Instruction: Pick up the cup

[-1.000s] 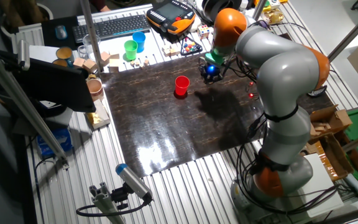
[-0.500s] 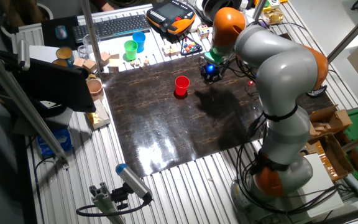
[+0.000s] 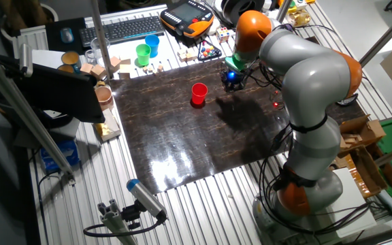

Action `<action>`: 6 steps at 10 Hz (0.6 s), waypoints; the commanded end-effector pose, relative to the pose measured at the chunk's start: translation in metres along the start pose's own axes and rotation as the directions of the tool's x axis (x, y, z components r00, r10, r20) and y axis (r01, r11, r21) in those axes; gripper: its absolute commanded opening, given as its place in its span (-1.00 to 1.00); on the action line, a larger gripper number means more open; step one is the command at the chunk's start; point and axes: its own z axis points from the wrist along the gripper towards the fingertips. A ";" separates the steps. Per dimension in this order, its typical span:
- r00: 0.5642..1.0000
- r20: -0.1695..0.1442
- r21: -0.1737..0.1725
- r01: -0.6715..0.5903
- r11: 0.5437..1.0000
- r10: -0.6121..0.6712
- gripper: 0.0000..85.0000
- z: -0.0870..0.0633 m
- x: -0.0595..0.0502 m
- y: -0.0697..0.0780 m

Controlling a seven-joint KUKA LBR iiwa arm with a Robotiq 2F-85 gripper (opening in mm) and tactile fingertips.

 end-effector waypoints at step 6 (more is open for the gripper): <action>0.991 -0.093 -0.025 -0.104 0.994 0.101 -0.98 0.015 -0.001 0.020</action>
